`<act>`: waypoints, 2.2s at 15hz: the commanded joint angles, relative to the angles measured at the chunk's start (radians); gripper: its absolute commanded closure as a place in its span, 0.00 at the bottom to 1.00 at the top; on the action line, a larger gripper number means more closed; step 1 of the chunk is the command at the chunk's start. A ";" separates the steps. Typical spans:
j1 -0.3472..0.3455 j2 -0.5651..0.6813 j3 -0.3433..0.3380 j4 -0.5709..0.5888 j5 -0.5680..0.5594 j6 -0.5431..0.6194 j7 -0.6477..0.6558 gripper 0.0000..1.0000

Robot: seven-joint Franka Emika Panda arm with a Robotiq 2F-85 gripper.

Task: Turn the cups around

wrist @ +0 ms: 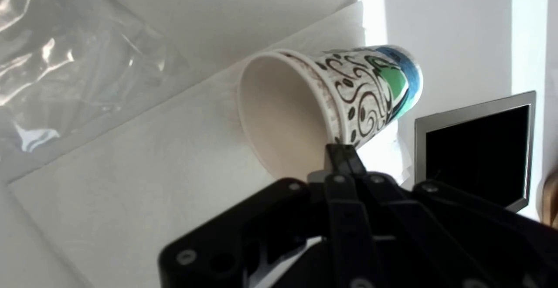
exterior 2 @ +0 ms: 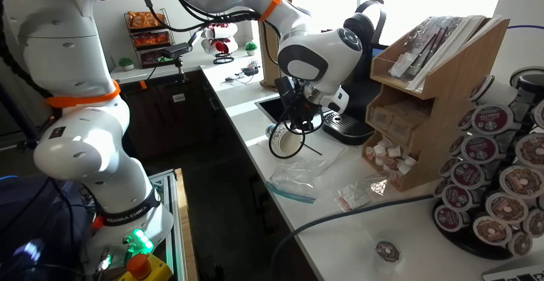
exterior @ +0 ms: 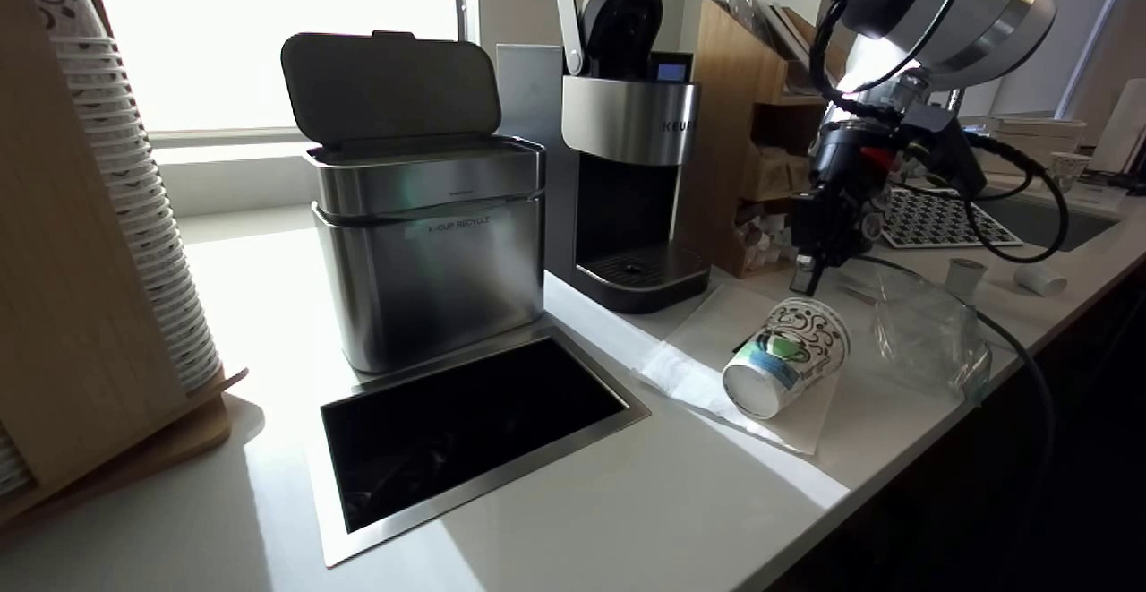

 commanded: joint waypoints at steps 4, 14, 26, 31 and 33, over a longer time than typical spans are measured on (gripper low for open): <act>-0.014 -0.031 -0.002 -0.011 0.015 0.032 -0.024 0.56; -0.014 -0.013 0.004 -0.044 0.030 0.033 -0.034 0.30; -0.011 0.009 0.011 -0.053 0.143 0.050 -0.051 0.98; -0.007 -0.014 0.008 -0.043 0.140 0.039 -0.042 0.99; -0.002 -0.034 0.009 -0.035 0.119 0.035 -0.030 0.99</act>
